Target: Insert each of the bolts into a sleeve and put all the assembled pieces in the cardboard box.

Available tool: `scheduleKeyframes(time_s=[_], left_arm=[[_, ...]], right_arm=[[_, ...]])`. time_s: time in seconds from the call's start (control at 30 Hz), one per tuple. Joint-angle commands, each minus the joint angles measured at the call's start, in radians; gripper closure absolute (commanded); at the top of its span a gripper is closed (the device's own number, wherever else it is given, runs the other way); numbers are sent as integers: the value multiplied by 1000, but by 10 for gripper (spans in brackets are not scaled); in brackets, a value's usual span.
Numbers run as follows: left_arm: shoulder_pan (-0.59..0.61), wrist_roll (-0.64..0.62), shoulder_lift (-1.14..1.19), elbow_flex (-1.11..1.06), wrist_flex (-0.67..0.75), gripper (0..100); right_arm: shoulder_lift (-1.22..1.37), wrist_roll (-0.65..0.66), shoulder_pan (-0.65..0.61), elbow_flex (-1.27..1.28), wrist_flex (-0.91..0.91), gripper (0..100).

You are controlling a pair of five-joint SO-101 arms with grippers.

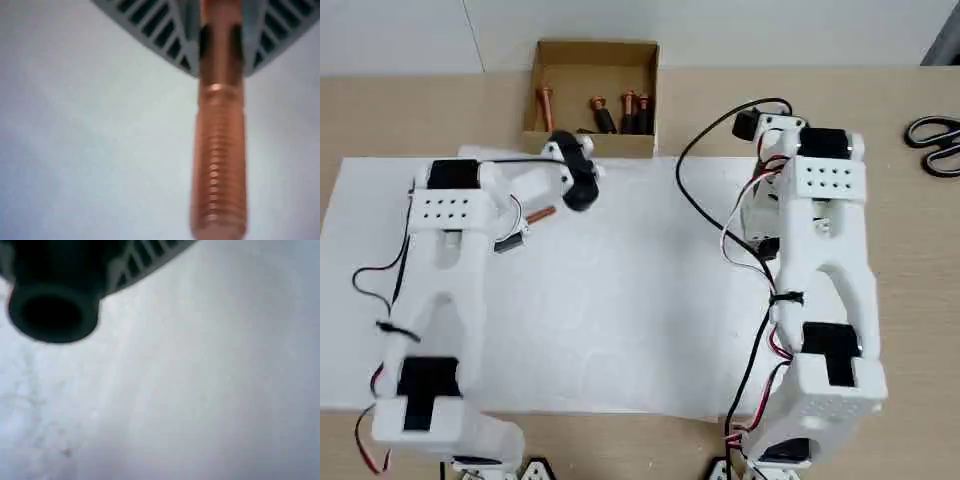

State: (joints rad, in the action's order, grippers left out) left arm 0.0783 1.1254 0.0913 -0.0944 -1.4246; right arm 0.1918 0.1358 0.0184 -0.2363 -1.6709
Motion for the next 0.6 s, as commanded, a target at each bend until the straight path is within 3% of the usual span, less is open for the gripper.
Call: scheduleKeyframes(time_s=[0.0,0.3,0.4,0.57], left_arm=[[-15,107,97,39,55,994],[-120,187,253,42,227,994],[-132,144,255,42,293,985],[-127,80,255,58,296,879]], right_arm=[[-142,9,28,3,-12,995],[-409,14,30,123,-2,995],[-441,14,31,146,-2,995],[-449,14,33,150,-2,995]])
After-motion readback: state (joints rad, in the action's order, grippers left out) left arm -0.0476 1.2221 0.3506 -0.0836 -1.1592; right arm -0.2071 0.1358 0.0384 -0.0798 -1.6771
